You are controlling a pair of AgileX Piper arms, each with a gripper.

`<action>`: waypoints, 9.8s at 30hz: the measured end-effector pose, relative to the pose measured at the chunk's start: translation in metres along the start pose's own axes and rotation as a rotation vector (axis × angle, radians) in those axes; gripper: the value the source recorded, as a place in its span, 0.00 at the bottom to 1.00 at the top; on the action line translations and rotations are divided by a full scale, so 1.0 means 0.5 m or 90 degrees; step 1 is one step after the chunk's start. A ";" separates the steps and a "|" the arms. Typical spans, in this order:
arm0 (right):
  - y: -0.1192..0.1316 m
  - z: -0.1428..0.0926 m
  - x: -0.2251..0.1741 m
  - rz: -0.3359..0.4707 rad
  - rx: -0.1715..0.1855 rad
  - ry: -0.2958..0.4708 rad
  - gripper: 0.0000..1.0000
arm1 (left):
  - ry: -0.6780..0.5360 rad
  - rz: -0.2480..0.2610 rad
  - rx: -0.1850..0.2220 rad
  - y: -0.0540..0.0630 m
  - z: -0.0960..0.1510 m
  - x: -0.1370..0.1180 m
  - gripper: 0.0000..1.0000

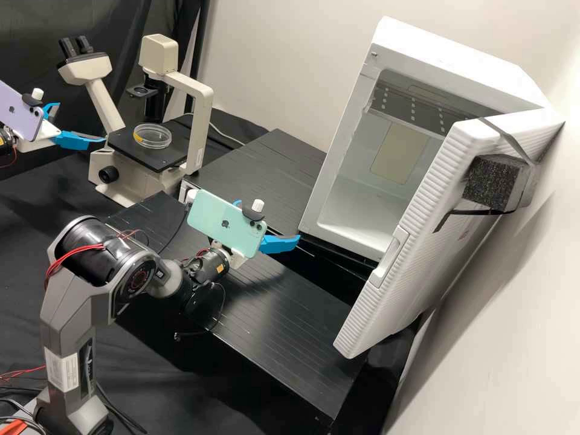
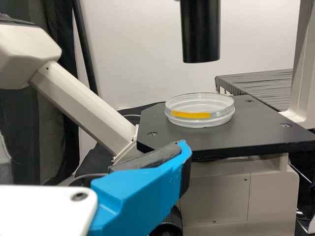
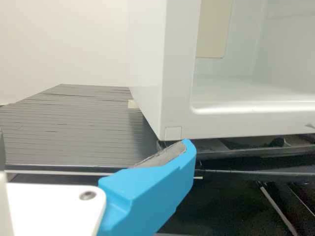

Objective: Move the petri dish to the bench.

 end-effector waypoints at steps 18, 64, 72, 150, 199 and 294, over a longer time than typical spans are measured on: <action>0.010 -0.049 -0.104 0.024 0.022 0.100 1.00 | 0.000 0.000 0.000 0.000 0.000 0.000 1.00; -0.204 -0.520 -0.051 -0.098 -0.112 0.300 1.00 | 0.000 0.000 0.000 0.000 0.000 0.000 1.00; -0.256 -0.534 -0.014 -0.126 -0.151 0.292 1.00 | 0.000 0.000 0.000 0.000 0.000 0.000 1.00; -0.436 -0.442 0.206 -0.227 -0.052 0.187 1.00 | 0.000 0.000 0.000 0.000 0.000 0.000 1.00; -0.457 -0.483 0.250 -0.266 -0.058 0.166 0.00 | 0.000 0.000 0.000 0.000 0.000 0.000 1.00; -0.157 -0.208 -0.142 -0.090 0.008 0.259 0.00 | 0.000 0.000 0.000 0.000 0.000 0.000 1.00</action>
